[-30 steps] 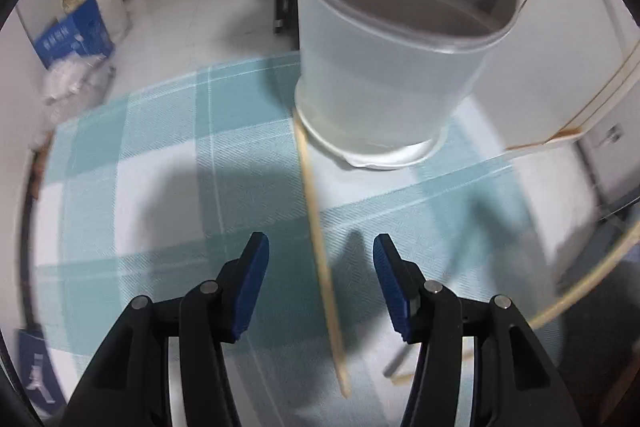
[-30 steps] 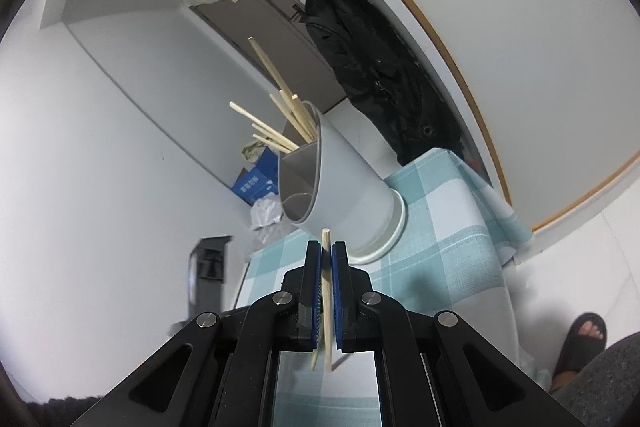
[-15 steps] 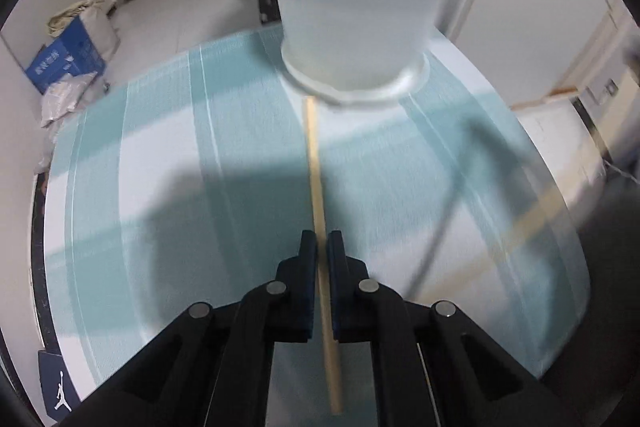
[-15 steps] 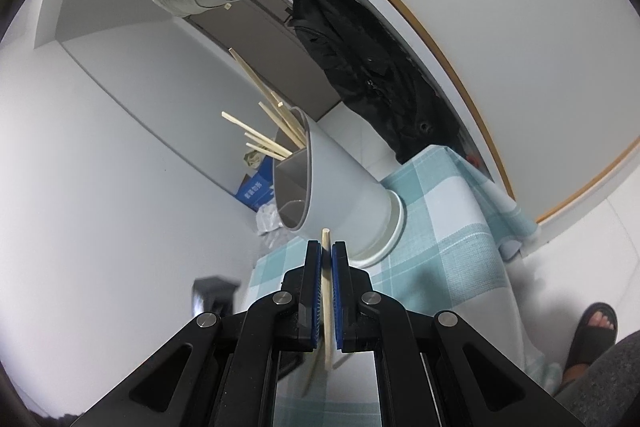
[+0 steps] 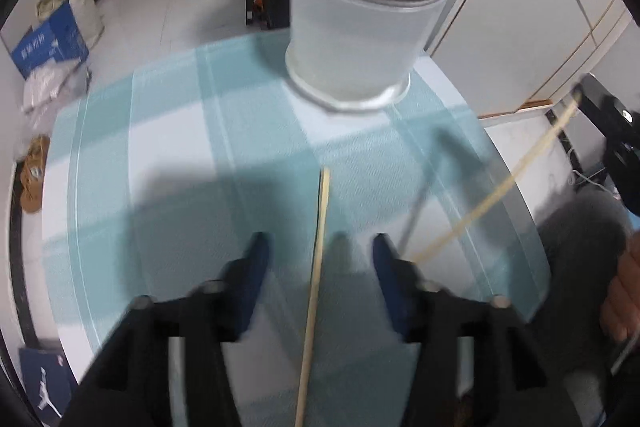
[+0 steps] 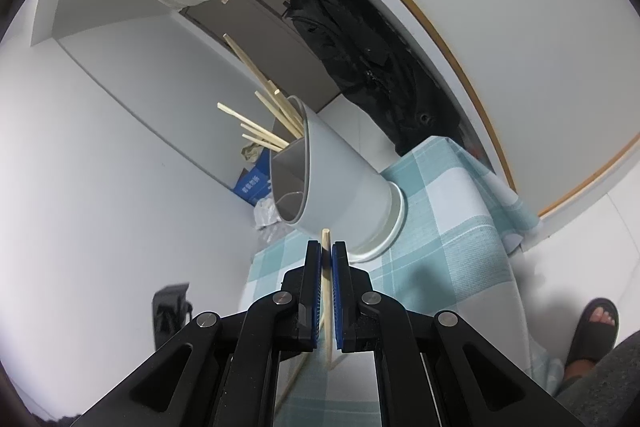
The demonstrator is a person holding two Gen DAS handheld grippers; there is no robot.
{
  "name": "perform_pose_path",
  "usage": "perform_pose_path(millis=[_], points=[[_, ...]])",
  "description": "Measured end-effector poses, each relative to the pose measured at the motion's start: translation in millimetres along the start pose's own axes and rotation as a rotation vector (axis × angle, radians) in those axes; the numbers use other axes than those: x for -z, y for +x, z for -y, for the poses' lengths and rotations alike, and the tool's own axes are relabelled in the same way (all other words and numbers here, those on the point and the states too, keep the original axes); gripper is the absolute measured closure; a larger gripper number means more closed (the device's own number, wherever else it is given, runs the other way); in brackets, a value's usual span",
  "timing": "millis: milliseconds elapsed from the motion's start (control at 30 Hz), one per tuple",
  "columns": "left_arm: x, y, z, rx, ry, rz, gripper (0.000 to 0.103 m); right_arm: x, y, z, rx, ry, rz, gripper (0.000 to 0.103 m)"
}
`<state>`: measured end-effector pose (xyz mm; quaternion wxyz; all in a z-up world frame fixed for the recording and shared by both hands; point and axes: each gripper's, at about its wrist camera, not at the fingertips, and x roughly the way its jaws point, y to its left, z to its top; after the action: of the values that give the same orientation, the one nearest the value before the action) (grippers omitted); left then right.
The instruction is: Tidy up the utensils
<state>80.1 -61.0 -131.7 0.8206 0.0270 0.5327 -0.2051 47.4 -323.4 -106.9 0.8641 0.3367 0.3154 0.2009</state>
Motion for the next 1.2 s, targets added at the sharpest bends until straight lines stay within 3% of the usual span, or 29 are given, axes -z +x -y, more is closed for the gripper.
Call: perform_pose_path(millis=[267,400,433,500,633,967,1200], points=[[-27,49,11,-0.101,0.032,-0.111,0.056,-1,-2,1,-0.009,0.012,0.009,0.099],[-32,51,19,-0.094,0.075,-0.099,0.088,-2,-2,3,-0.014,0.017,0.006,0.099],[-31,50,17,-0.089,0.081,-0.104,0.101,-2,-1,3,-0.014,0.018,0.006,0.098],[-29,47,19,-0.109,0.098,-0.098,0.101,-2,0,3,-0.014,0.019,0.004,0.098],[-26,26,22,-0.114,0.098,-0.004,0.101,-3,1,0,-0.008,0.004,0.002,0.098],[-25,-75,7,-0.01,-0.016,0.332,0.101,-4,-2,-43,-0.009,-0.147,0.003,0.099],[-25,-96,-1,0.049,-0.09,0.507,0.101,-1,0,-75,0.009,-0.225,-0.01,0.099]])
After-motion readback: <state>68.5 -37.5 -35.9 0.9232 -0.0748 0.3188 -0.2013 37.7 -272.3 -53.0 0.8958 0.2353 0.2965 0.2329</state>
